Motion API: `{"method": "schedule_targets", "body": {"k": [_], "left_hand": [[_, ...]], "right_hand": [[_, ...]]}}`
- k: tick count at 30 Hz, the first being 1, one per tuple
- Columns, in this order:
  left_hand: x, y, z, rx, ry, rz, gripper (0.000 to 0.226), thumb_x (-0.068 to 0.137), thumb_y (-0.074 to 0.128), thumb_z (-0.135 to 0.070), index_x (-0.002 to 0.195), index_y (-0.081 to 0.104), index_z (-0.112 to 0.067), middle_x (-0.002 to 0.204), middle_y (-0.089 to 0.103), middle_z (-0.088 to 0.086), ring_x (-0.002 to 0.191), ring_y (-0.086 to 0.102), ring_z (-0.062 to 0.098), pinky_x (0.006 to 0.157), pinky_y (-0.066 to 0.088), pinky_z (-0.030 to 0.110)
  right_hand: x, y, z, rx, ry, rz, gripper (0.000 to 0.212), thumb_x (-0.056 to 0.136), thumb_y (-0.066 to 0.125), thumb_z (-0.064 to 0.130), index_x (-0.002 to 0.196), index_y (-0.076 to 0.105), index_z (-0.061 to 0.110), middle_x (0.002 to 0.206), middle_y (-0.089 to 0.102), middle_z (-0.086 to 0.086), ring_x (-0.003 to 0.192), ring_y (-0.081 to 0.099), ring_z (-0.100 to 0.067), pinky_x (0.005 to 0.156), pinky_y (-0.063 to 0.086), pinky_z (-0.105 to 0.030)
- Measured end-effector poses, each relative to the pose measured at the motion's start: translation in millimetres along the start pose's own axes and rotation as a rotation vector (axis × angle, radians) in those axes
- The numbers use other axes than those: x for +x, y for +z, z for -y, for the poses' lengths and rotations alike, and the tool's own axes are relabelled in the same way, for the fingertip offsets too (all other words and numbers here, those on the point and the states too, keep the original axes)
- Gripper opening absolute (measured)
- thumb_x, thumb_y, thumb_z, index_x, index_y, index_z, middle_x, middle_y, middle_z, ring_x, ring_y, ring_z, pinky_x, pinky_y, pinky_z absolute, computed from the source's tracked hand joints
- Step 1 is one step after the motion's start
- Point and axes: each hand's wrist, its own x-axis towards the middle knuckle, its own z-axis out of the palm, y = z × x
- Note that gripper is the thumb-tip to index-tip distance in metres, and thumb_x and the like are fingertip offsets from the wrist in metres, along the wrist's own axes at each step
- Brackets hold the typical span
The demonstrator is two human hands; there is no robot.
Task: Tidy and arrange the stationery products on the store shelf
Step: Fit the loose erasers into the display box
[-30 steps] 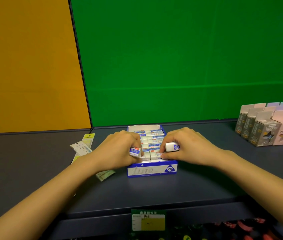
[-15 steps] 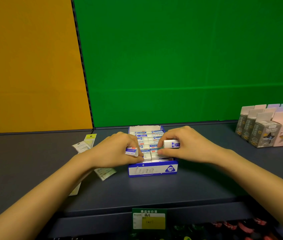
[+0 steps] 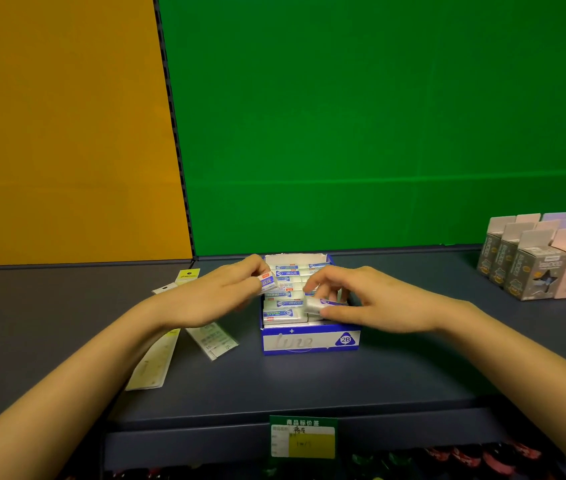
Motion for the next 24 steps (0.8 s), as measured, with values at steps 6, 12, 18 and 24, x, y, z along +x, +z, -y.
{"method": "schedule_targets", "body": {"k": [6, 12, 18, 24], "left_hand": [[0, 2, 8, -0.035, 0.045, -0.01, 0.018, 0.093, 0.045, -0.031, 0.11, 0.047, -0.024, 0.108, 0.058, -0.009, 0.091, 0.055, 0.011, 0.073, 0.047, 0.023], [3, 8, 1, 0.02, 0.118, -0.118, 0.02, 0.082, 0.065, -0.029, 0.101, 0.062, -0.024, 0.093, 0.061, -0.019, 0.081, 0.054, -0.001, 0.059, 0.042, 0.009], [6, 13, -6, 0.067, 0.13, -0.168, 0.019, 0.074, 0.073, -0.028, 0.093, 0.071, -0.023, 0.087, 0.065, -0.016, 0.086, 0.06, 0.012, 0.065, 0.049, 0.02], [11, 15, -8, 0.147, 0.132, -0.156, 0.024, 0.073, 0.075, -0.024, 0.095, 0.074, -0.013, 0.098, 0.073, 0.002, 0.091, 0.064, 0.016, 0.075, 0.051, 0.03]], "right_hand": [[2, -6, -3, 0.029, 0.016, 0.024, 0.023, 0.082, 0.068, 0.024, 0.105, 0.065, 0.024, 0.094, 0.064, 0.013, 0.078, 0.059, -0.005, 0.077, 0.052, -0.023], [14, -16, -4, 0.104, 0.054, 0.122, 0.023, 0.074, 0.075, 0.01, 0.092, 0.066, 0.022, 0.076, 0.063, 0.017, 0.07, 0.06, -0.001, 0.068, 0.05, -0.011], [22, -17, -4, 0.042, 0.054, 0.197, 0.02, 0.074, 0.075, 0.012, 0.088, 0.066, 0.023, 0.071, 0.061, 0.016, 0.062, 0.056, 0.004, 0.066, 0.049, -0.011], [21, -16, -12, 0.118, 0.039, 0.224, 0.015, 0.077, 0.073, 0.013, 0.085, 0.065, 0.022, 0.073, 0.061, 0.009, 0.067, 0.055, -0.005, 0.066, 0.048, -0.016]]}}
